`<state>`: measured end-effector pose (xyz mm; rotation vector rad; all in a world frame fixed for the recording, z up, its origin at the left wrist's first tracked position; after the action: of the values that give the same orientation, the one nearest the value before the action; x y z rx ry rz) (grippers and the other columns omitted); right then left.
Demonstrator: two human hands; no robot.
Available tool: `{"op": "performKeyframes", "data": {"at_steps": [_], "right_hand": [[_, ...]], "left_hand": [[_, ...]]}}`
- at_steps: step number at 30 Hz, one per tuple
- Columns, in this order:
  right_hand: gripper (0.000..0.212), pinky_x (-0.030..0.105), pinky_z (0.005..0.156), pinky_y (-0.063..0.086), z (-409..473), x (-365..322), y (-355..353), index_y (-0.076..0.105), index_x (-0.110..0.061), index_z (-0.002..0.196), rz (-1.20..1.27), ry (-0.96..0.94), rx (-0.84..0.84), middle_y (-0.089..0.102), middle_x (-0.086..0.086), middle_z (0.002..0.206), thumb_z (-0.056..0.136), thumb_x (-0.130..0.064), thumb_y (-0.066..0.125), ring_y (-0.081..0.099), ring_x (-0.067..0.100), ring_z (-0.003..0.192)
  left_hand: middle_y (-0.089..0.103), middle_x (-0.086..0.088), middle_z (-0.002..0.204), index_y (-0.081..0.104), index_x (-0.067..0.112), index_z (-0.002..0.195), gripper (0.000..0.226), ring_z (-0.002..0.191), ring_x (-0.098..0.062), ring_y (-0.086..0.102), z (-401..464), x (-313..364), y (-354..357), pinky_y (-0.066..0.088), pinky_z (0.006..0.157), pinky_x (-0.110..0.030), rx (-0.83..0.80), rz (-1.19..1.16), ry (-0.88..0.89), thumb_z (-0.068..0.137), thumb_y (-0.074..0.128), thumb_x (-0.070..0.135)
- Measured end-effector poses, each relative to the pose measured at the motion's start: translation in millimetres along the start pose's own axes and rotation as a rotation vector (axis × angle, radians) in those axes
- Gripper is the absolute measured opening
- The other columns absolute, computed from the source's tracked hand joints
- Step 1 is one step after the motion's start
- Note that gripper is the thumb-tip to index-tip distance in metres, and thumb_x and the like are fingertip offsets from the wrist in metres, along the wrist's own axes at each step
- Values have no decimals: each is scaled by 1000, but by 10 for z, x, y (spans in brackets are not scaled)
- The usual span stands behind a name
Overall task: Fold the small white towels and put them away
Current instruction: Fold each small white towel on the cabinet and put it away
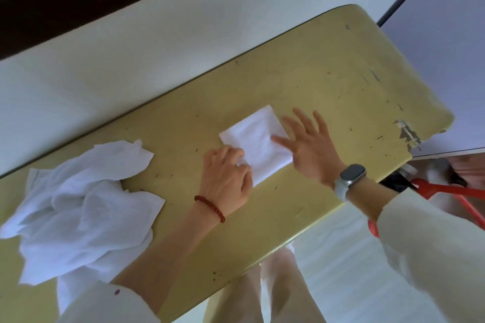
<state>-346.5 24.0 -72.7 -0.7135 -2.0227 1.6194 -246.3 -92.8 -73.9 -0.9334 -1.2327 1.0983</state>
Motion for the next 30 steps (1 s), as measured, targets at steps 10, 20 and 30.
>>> {"op": "performKeyframes", "data": {"at_steps": [10,20,30], "right_hand": [[30,39,88,44,-171,242,-84,61,-5,110,591,424,291,58,16,110,85,-4,43,53,33,102],[31,29,57,32,-441,112,408,39,-16,53,1028,1060,-107,41,1,53,77,-20,57,41,27,59],[12,10,52,35,-240,-131,-201,46,-15,79,1206,766,136,47,-11,70,86,-14,54,45,2,64]], "left_hand": [[59,-1,118,63,19,107,37,106,-21,57,78,10,109,42,88,-46,-68,-10,-71,82,38,29],[62,-9,115,65,13,107,40,97,-34,61,78,-43,205,51,72,-44,-94,-45,-216,69,76,16],[46,2,124,48,16,127,46,119,-17,44,105,-295,111,38,97,-31,-123,-691,-609,83,59,13]]}}
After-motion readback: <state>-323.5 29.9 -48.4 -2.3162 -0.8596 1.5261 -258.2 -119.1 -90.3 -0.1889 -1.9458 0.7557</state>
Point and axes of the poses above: each hand's wrist, its own z-axis towards the middle knuckle, its own y-axis out of the palm, x = y × z, the point moved 7 cm from there along z, towards the middle knuckle
